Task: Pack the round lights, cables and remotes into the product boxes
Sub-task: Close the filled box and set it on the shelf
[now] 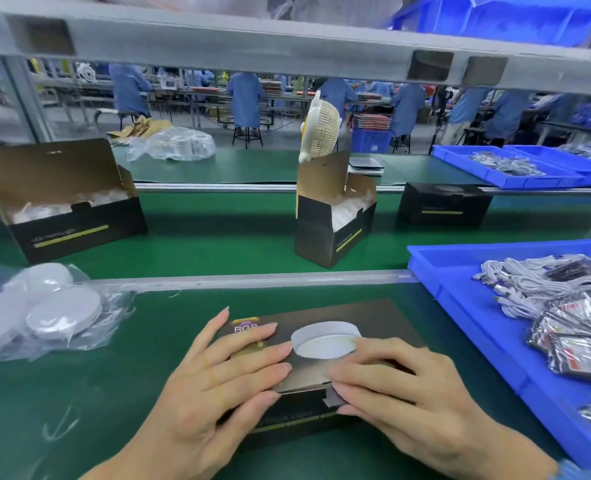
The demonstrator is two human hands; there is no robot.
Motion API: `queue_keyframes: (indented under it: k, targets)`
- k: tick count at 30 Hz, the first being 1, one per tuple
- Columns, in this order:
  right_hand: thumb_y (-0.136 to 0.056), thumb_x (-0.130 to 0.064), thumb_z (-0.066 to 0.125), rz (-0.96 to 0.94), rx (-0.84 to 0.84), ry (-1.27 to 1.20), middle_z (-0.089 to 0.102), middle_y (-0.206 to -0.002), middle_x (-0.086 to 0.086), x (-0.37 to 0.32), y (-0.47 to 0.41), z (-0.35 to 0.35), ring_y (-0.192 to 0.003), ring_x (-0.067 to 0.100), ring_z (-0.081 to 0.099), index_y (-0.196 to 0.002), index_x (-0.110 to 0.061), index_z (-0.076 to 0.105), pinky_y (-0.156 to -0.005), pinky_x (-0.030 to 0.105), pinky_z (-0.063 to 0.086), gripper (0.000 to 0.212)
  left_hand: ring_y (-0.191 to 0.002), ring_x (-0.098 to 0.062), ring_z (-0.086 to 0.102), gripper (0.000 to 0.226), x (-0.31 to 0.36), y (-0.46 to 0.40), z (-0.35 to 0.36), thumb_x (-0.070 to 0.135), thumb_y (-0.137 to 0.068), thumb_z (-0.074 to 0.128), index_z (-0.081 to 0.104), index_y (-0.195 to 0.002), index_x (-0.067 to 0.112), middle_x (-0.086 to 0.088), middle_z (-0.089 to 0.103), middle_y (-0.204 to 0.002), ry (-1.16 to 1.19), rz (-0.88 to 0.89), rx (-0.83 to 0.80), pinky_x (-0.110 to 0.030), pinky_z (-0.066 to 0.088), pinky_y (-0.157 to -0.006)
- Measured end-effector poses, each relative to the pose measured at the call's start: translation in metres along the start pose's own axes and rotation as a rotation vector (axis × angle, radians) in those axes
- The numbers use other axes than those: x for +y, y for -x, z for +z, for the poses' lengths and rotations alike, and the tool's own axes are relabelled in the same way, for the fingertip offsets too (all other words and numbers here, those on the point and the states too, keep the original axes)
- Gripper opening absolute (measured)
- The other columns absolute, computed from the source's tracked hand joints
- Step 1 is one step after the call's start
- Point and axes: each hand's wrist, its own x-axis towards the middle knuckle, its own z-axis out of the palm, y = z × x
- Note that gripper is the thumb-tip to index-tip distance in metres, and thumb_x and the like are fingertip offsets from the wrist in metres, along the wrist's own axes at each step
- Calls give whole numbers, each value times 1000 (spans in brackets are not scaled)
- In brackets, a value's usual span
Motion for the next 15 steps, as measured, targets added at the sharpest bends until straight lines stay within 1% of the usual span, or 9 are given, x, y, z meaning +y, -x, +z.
queue_keyframes:
  k: [3,5,6,8,9,11,13,14,15]
  targets:
    - [-81,-7,80,23,36,-12,74,-97,-1,-1,-3,1,-83,23,67,-82,-4,77,-59,31,53,4,-124,-19,59,34,1,-1,-1,34,-103,46,72,-107,12,4,69,-121,11,-1,-16,-65,39,-101]
    - [-81,-5,79,55,17,29,74,-95,0,-2,-6,4,-86,21,69,-80,-7,77,-62,31,54,2,-124,-18,60,31,-1,-3,-1,35,-99,52,73,-107,13,5,69,-122,-12,-14,-22,-64,40,-102]
    - [-82,-9,78,124,-21,2,74,-95,-3,-2,-10,4,-87,18,69,-80,-11,77,-64,32,55,3,-124,-17,60,30,-3,-4,0,36,-96,56,74,-107,14,5,69,-122,-38,-21,-28,-64,41,-101]
    - [-79,-31,77,427,-192,-165,71,-91,-16,8,-35,0,-84,7,66,-79,-28,73,-68,33,55,5,-125,-15,58,33,-8,-8,4,41,-90,59,75,-107,17,7,68,-123,-147,-30,-48,-62,42,-100]
    - [-73,-43,78,576,-336,-182,69,-88,-19,22,-52,-1,-82,4,63,-83,-32,70,-69,34,54,16,-126,-15,56,38,-12,-9,8,46,-89,58,75,-108,17,7,66,-124,-229,-22,-71,-61,43,-98]
    - [-63,-56,81,672,-537,-84,66,-84,-19,67,-77,5,-82,3,61,-90,-35,70,-72,31,52,36,-127,-16,52,48,-22,-8,19,52,-84,58,75,-113,18,4,64,-129,-398,21,-116,-58,44,-95]
    - [-69,-56,80,803,-480,26,64,-95,-16,125,-89,13,-92,6,60,-99,-32,69,-79,32,50,40,-126,-16,50,49,-40,-9,30,52,-82,57,68,-119,21,2,63,-130,-499,29,-97,-52,43,-92]
    - [-75,-54,76,850,-416,152,61,-109,-8,155,-87,20,-103,12,57,-113,-26,65,-85,34,49,48,-125,-16,51,49,-54,-12,37,51,-83,54,64,-120,21,1,64,-129,-524,8,-85,-51,42,-92]
    - [-80,-52,72,885,-425,245,57,-122,-1,180,-82,27,-113,19,52,-125,-21,58,-90,36,47,57,-124,-17,51,49,-72,-18,43,51,-84,51,63,-120,19,-1,65,-128,-550,-36,-88,-52,41,-94]
